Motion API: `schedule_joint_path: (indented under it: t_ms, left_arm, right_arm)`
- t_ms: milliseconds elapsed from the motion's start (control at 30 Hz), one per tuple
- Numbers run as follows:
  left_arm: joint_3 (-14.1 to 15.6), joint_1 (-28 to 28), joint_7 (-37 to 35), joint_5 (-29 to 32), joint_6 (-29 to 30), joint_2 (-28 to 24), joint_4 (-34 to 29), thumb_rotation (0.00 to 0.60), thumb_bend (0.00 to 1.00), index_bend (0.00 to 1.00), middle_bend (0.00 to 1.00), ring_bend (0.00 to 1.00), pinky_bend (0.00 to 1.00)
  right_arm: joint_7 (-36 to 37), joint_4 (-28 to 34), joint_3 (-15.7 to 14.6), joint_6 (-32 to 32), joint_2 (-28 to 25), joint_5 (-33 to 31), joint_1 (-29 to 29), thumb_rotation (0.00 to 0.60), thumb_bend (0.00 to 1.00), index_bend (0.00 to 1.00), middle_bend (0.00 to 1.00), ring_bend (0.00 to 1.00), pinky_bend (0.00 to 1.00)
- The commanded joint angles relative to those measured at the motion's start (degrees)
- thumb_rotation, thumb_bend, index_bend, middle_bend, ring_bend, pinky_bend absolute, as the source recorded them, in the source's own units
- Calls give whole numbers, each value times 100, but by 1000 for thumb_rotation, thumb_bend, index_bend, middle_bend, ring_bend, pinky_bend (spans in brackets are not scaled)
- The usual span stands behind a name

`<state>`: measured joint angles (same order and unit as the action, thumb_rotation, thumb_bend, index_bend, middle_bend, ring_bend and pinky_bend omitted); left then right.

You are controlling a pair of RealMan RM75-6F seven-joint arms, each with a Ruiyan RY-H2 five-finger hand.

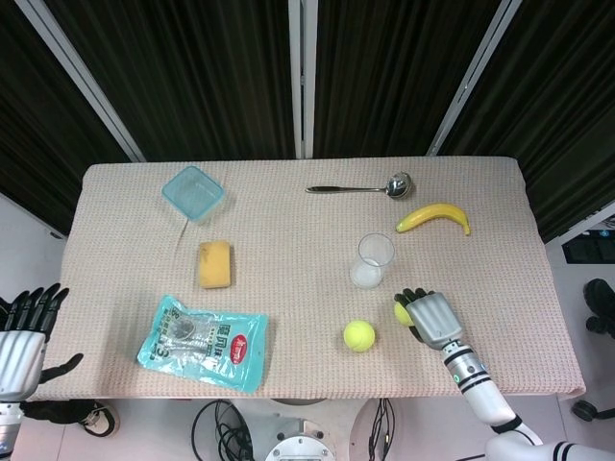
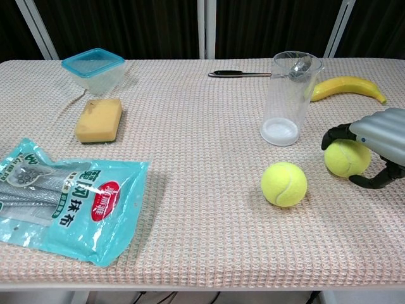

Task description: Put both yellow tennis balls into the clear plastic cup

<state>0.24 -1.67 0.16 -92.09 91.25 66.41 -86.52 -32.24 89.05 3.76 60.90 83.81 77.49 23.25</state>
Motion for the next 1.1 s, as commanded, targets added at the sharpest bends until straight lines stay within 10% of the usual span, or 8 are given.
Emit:
schedule_joint_path:
  t_ms: [33,333,633,1100]
  left_arm:
    - [1,11,-30,-4,18,-3,16,600,33,0,0,0,0]
    - [-2,-9,-23,-56,25,1,19,600,33,0,0,0,0]
    - [10,24,16,-47,52,-42,-48,600,33,0,0,0,0]
    - [-24,20,-128,35,10,-85,-2,600,33,0,0,0,0]
  right_arm:
    - [348,199,30,405,-179,362,-53,600,374,611,514,480,693]
    - [1042,1035,602,1593,-702,1238,-36,600,374,661,547,516,729]
    - [498,1120,1305,1099,-422,516,638,600,368,659,542,514,726]
    - [353,930,1435,482,-145,-502,1092,600,228,481,428,428,516]
